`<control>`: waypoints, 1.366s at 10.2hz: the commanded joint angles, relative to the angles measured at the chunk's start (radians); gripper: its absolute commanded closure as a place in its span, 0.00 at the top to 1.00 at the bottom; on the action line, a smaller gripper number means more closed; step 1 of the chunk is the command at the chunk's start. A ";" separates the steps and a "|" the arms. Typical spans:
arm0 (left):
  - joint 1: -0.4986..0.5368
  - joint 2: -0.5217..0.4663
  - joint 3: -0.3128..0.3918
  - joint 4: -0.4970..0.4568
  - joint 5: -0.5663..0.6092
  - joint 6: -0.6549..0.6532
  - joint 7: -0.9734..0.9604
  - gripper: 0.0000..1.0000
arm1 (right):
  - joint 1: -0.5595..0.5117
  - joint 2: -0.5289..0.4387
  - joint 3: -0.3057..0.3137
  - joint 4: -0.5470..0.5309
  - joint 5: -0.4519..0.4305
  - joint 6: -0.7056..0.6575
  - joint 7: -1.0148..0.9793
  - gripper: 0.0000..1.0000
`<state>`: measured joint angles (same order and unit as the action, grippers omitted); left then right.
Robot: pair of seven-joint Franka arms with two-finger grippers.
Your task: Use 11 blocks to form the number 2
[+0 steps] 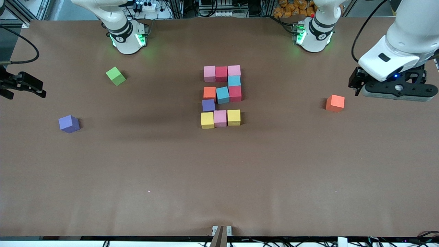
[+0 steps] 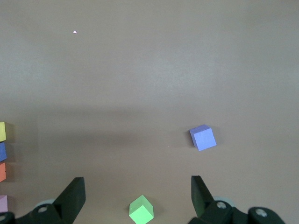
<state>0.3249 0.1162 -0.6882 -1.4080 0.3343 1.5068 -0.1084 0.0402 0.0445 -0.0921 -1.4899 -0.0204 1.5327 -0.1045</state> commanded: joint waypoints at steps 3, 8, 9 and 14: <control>0.118 -0.035 0.010 -0.020 -0.196 -0.043 -0.057 1.00 | -0.002 -0.032 0.002 -0.039 -0.010 0.015 0.000 1.00; -0.190 -0.108 0.430 -0.074 -0.248 -0.031 -0.015 1.00 | -0.005 -0.031 -0.001 -0.039 -0.010 0.030 -0.001 1.00; -0.223 -0.112 0.494 -0.077 -0.256 -0.031 0.042 1.00 | -0.006 -0.032 -0.004 -0.038 -0.009 0.029 -0.003 1.00; -0.237 -0.136 0.527 -0.083 -0.284 -0.036 0.067 1.00 | -0.026 -0.034 0.005 -0.038 0.000 0.021 -0.004 1.00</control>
<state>0.1044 0.0192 -0.1788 -1.4592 0.0746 1.4714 -0.0599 0.0370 0.0366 -0.1006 -1.5039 -0.0204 1.5520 -0.1046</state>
